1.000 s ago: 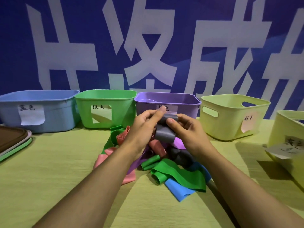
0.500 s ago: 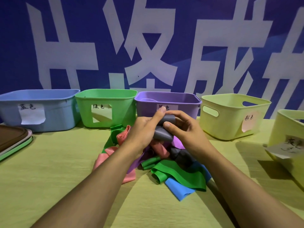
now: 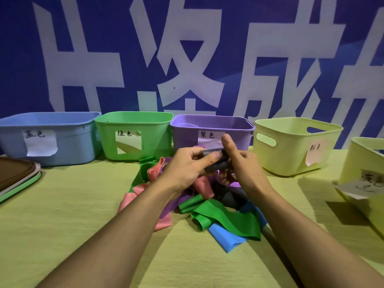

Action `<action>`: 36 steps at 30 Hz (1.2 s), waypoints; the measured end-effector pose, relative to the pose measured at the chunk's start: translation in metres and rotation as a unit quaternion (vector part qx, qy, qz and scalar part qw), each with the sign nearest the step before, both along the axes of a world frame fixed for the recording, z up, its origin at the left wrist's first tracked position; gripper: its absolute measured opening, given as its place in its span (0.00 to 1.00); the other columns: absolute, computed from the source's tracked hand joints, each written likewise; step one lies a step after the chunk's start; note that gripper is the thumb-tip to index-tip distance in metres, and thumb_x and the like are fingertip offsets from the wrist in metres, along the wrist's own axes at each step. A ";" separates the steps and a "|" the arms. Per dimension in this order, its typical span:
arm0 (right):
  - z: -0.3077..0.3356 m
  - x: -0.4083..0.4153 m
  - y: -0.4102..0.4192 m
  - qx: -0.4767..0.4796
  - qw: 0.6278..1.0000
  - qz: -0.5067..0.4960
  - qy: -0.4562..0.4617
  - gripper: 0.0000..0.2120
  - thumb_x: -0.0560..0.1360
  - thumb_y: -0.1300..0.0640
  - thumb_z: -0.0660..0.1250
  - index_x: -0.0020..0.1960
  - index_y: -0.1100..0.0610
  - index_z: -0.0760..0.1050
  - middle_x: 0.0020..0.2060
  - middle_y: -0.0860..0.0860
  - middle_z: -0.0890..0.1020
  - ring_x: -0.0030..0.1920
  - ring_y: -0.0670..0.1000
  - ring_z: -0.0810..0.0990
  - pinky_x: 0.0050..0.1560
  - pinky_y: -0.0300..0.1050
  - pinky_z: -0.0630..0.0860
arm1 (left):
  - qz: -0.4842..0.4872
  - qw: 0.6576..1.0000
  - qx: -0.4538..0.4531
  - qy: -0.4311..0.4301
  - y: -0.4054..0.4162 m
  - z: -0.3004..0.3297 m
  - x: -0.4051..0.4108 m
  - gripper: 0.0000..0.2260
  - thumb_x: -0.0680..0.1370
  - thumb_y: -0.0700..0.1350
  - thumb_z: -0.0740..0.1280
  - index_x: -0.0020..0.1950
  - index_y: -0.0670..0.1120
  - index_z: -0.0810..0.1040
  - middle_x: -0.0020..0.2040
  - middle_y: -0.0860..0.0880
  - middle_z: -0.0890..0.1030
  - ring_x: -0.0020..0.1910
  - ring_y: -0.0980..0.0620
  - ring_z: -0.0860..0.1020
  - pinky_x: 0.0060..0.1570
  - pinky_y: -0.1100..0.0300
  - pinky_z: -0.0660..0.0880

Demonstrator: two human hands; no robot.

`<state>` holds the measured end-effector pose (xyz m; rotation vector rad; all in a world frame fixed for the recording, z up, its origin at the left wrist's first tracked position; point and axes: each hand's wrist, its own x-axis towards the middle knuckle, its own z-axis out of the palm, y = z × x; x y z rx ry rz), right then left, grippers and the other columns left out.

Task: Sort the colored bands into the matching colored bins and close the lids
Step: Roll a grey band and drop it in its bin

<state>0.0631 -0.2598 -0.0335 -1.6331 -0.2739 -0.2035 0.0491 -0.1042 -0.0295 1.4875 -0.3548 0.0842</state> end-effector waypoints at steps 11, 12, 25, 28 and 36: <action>0.002 0.000 0.004 0.032 0.999 0.000 -0.013 0.29 0.75 0.43 0.71 0.45 0.72 0.78 0.28 0.61 0.78 0.29 0.55 0.75 0.32 0.46 0.76 | 0.053 0.998 0.010 -0.009 0.006 -0.001 0.002 0.14 0.71 0.33 0.78 0.53 0.44 0.82 0.43 0.48 0.87 0.39 0.52 0.84 0.35 0.66 0.76; 0.002 0.000 0.005 0.040 0.999 -0.001 -0.015 0.25 0.75 0.45 0.72 0.45 0.70 0.78 0.28 0.60 0.78 0.29 0.55 0.75 0.31 0.43 0.76 | 0.055 0.998 0.000 -0.010 0.006 -0.001 0.002 0.15 0.70 0.31 0.78 0.52 0.44 0.82 0.43 0.48 0.87 0.41 0.55 0.84 0.38 0.67 0.77; 0.000 0.007 -0.002 0.098 0.993 0.066 -0.006 0.16 0.69 0.50 0.74 0.48 0.62 0.84 0.39 0.57 0.86 0.37 0.50 0.84 0.40 0.39 0.81 | 0.029 0.994 -0.107 0.005 0.004 0.003 0.003 0.13 0.68 0.40 0.76 0.52 0.42 0.85 0.51 0.41 0.87 0.53 0.46 0.85 0.55 0.59 0.82; 0.001 0.006 -0.003 0.130 0.987 0.097 0.005 0.16 0.70 0.54 0.75 0.52 0.65 0.83 0.43 0.59 0.86 0.40 0.51 0.85 0.43 0.39 0.82 | 0.024 0.994 -0.104 0.009 0.007 0.003 0.003 0.16 0.66 0.39 0.76 0.54 0.43 0.85 0.51 0.41 0.87 0.51 0.47 0.85 0.56 0.58 0.81; -0.002 0.006 -0.001 0.168 0.981 0.098 0.018 0.21 0.68 0.54 0.76 0.56 0.66 0.82 0.46 0.60 0.86 0.43 0.53 0.85 0.43 0.39 0.82 | 0.027 0.991 -0.133 0.008 0.005 0.005 0.000 0.13 0.71 0.34 0.74 0.55 0.42 0.84 0.50 0.42 0.87 0.49 0.49 0.86 0.50 0.63 0.82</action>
